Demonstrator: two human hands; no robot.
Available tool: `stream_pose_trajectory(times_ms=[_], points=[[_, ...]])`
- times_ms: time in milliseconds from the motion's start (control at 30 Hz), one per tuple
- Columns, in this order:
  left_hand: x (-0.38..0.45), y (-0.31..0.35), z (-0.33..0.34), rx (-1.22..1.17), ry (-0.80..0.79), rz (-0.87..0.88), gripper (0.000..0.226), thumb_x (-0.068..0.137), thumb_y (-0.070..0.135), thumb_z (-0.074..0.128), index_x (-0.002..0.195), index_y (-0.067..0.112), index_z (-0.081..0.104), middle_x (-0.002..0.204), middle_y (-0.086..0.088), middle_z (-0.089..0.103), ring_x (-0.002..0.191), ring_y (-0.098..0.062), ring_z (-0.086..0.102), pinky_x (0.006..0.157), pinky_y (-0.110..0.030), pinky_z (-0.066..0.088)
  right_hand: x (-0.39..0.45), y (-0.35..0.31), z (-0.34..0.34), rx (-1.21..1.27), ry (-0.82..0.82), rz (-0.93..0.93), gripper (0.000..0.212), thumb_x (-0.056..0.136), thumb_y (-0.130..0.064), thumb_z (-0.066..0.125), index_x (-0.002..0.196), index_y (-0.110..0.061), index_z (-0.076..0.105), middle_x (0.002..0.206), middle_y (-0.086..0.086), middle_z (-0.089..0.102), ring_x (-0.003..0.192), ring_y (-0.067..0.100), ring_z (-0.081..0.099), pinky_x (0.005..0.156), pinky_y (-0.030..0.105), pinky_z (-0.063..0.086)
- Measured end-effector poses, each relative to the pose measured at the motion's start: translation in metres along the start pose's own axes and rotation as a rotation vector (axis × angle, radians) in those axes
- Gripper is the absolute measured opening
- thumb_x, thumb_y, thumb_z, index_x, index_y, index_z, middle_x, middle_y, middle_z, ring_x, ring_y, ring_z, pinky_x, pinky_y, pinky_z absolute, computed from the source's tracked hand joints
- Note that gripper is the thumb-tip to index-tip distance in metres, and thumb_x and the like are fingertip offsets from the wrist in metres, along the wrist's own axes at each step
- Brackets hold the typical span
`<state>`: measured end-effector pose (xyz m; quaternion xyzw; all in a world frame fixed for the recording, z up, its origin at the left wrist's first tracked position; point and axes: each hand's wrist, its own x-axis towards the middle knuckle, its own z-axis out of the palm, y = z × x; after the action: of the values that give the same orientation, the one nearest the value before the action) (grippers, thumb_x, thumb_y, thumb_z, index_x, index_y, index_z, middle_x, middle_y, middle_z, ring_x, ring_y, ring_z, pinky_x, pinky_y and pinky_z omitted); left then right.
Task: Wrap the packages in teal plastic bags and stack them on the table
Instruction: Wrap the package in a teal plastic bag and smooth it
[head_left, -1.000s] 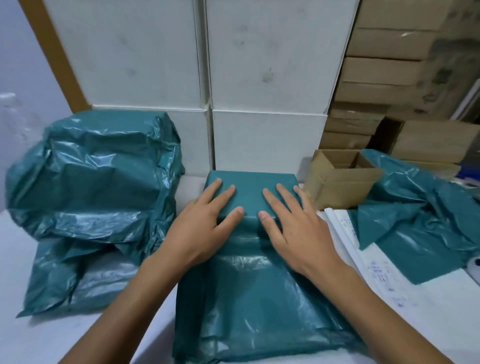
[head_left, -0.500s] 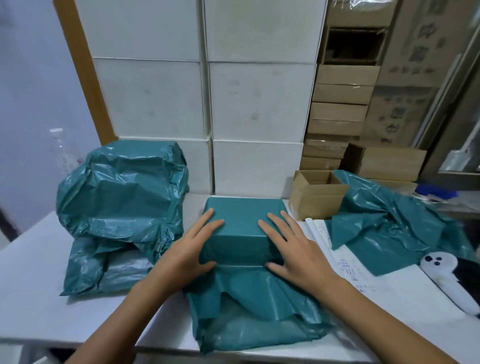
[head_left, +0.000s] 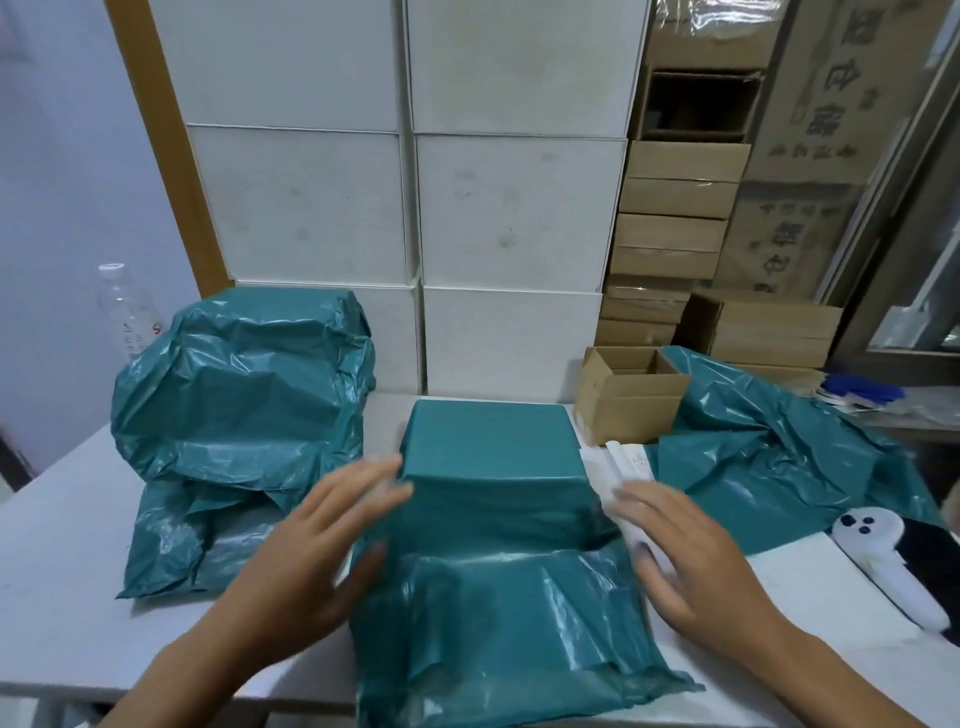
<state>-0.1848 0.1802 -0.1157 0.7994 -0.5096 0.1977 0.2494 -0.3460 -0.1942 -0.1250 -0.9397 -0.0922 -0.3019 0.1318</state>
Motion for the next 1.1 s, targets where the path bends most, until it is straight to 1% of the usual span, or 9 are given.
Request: stream_pose_trajectory(times_ms=[100, 200, 267, 367, 467, 567, 700, 900, 1100], points=[[-0.047, 0.009, -0.012, 0.02, -0.247, 0.1, 0.057, 0.099, 0.046, 0.058, 0.154, 0.039, 0.046, 0.164, 0.025, 0.035, 0.152, -0.005, 0.035, 0.12, -0.026, 0.029, -0.044, 0.008, -0.011, -0.024, -0.266, -0.007, 0.065, 0.081, -0.005, 0.065, 0.141, -0.031, 0.063, 0.148, -0.018, 0.058, 0.142, -0.002, 0.045, 0.113, 0.036, 0.047], [-0.077, -0.004, 0.007, 0.214, -0.38, 0.155, 0.059, 0.108, 0.049, 0.039, 0.164, 0.039, 0.024, 0.171, 0.023, 0.02, 0.154, -0.003, 0.028, 0.117, -0.025, 0.032, -0.051, -0.003, -0.021, -0.024, -0.619, 0.035, 0.081, 0.084, -0.025, 0.058, 0.157, -0.05, 0.032, 0.166, -0.035, 0.016, 0.152, -0.014, 0.009, 0.125, 0.018, 0.014], [-0.084, -0.007, 0.016, 0.241, -0.412, 0.183, 0.053, 0.11, 0.046, 0.032, 0.162, 0.037, 0.03, 0.168, 0.024, 0.027, 0.154, -0.004, 0.029, 0.118, -0.025, 0.031, -0.048, -0.009, -0.024, -0.032, -0.725, 0.027, 0.078, 0.085, -0.038, 0.049, 0.156, -0.056, 0.024, 0.163, -0.039, 0.004, 0.148, -0.021, -0.007, 0.123, 0.011, -0.003], [-0.079, -0.001, 0.018, 0.157, -0.333, 0.199, 0.04, 0.105, 0.043, 0.048, 0.144, 0.042, 0.057, 0.145, 0.029, 0.057, 0.14, 0.0, 0.05, 0.114, -0.025, 0.035, -0.053, -0.008, -0.021, -0.137, -0.747, -0.038, 0.059, 0.096, -0.059, 0.044, 0.154, -0.05, 0.04, 0.161, -0.029, 0.033, 0.15, -0.018, 0.002, 0.122, 0.013, -0.002], [-0.067, 0.007, 0.01, 0.071, -0.193, 0.162, 0.027, 0.095, 0.029, 0.065, 0.116, 0.044, 0.07, 0.111, 0.028, 0.071, 0.11, 0.002, 0.066, 0.096, -0.021, 0.045, -0.073, 0.002, -0.001, -0.248, -0.525, -0.237, 0.044, 0.109, -0.045, 0.035, 0.145, -0.039, 0.059, 0.137, -0.012, 0.065, 0.136, 0.0, 0.044, 0.121, 0.02, 0.019], [-0.055, 0.014, 0.001, -0.106, -0.052, -0.001, 0.029, 0.088, 0.03, 0.067, 0.115, 0.041, 0.067, 0.107, 0.024, 0.072, 0.093, -0.003, 0.071, 0.079, -0.022, 0.054, -0.069, -0.014, -0.003, -0.091, -0.324, -0.277, 0.028, 0.11, -0.033, 0.046, 0.118, -0.039, 0.072, 0.111, -0.017, 0.069, 0.11, -0.001, 0.056, 0.102, 0.014, 0.037], [-0.02, 0.025, -0.01, -0.531, 0.112, -0.338, 0.023, 0.093, 0.029, 0.059, 0.109, 0.038, 0.072, 0.099, 0.014, 0.077, 0.085, -0.008, 0.073, 0.07, -0.027, 0.06, -0.036, -0.038, -0.027, 0.302, -0.131, 0.151, 0.032, 0.099, -0.004, 0.066, 0.094, -0.036, 0.067, 0.095, -0.02, 0.07, 0.096, 0.002, 0.066, 0.081, 0.017, 0.049], [0.076, 0.004, -0.013, -0.671, 0.258, -0.674, 0.023, 0.107, 0.019, 0.055, 0.105, 0.026, 0.077, 0.102, 0.01, 0.08, 0.094, -0.007, 0.074, 0.082, -0.034, 0.059, 0.072, -0.039, -0.026, 0.791, 0.166, 0.678, 0.027, 0.109, -0.017, 0.047, 0.11, -0.034, 0.069, 0.095, -0.033, 0.076, 0.089, -0.017, 0.067, 0.073, 0.005, 0.048], [0.133, -0.041, 0.018, -0.63, 0.158, -0.832, 0.029, 0.107, 0.038, 0.046, 0.103, 0.032, 0.074, 0.101, -0.002, 0.079, 0.098, -0.027, 0.074, 0.095, -0.049, 0.057, 0.137, -0.012, 0.022, 0.815, 0.146, 0.914, 0.026, 0.108, -0.036, 0.043, 0.113, -0.036, 0.069, 0.103, -0.001, 0.079, 0.096, 0.017, 0.075, 0.08, 0.036, 0.056]])
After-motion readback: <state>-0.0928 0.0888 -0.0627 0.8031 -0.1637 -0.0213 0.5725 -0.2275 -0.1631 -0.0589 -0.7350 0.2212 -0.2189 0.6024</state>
